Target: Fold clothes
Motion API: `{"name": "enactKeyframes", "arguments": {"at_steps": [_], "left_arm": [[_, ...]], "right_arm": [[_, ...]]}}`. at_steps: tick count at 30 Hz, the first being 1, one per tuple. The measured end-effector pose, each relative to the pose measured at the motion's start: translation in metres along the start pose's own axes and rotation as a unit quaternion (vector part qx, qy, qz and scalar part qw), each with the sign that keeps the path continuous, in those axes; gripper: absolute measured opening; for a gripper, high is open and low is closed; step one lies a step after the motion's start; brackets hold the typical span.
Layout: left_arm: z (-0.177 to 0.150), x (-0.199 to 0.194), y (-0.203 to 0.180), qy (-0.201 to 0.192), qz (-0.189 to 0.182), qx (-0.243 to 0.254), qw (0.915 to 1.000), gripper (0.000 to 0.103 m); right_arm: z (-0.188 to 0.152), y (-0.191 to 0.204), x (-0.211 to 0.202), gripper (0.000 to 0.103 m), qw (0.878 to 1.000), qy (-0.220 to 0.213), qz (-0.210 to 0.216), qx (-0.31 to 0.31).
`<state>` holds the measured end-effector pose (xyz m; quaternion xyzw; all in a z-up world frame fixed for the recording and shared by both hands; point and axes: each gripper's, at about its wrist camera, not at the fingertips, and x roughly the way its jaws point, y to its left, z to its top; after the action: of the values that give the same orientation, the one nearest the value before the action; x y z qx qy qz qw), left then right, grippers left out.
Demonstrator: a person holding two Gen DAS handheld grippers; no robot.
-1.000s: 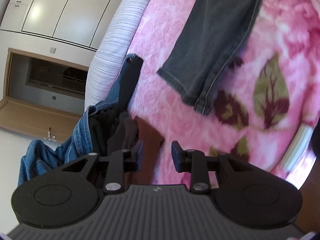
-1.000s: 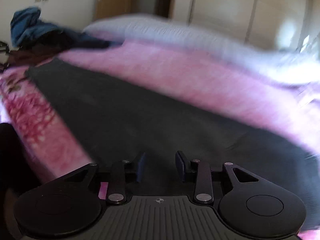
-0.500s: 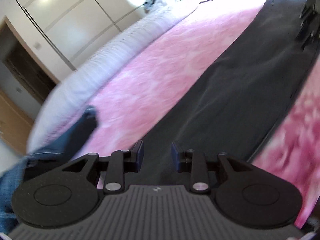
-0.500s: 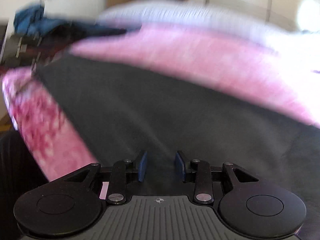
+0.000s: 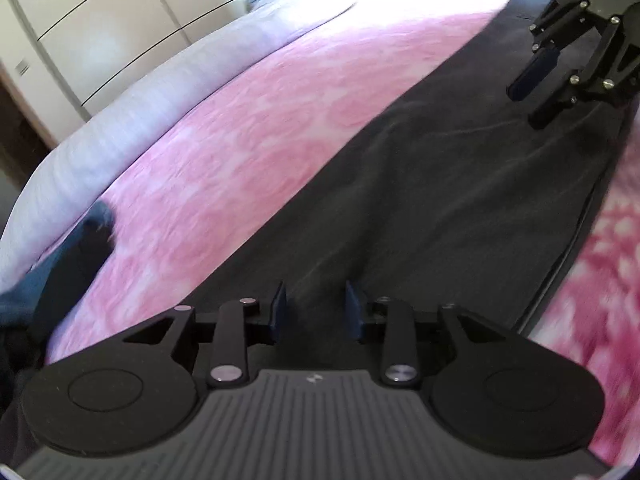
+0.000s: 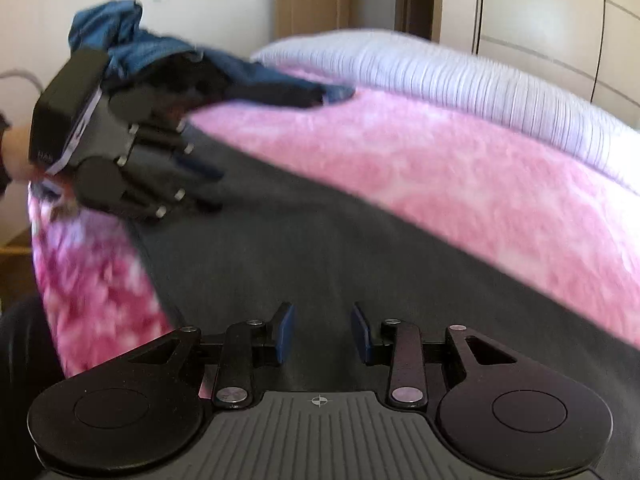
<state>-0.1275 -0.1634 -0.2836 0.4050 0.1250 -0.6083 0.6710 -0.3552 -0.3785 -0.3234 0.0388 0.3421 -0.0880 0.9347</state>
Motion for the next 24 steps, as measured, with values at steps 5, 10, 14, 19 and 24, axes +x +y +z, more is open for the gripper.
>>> {"name": "enactKeyframes", "arguments": {"at_steps": [5, 10, 14, 19, 24], "left_arm": [[-0.016, -0.001, 0.039, 0.005, 0.019, -0.046, 0.9987, 0.031], [-0.031, -0.003, 0.077, 0.011, 0.038, -0.092, 0.995, 0.023], [-0.047, 0.021, 0.1, 0.053, 0.062, -0.08, 0.9935, 0.016], [-0.05, 0.013, 0.109, 0.059, 0.097, -0.069, 0.9912, 0.009], [-0.055, -0.023, 0.07, 0.051, 0.073, -0.06, 0.9942, 0.011]], "right_arm": [[0.009, 0.001, 0.026, 0.035, 1.0, 0.02, 0.016, -0.012], [0.025, -0.014, 0.049, 0.035, 1.0, 0.007, 0.006, 0.014], [0.04, -0.027, 0.084, 0.035, 0.999, 0.02, 0.015, 0.034], [0.061, -0.037, 0.081, 0.035, 0.999, 0.031, -0.005, 0.044], [0.03, -0.014, 0.033, 0.036, 0.998, 0.035, 0.02, 0.042]]}}
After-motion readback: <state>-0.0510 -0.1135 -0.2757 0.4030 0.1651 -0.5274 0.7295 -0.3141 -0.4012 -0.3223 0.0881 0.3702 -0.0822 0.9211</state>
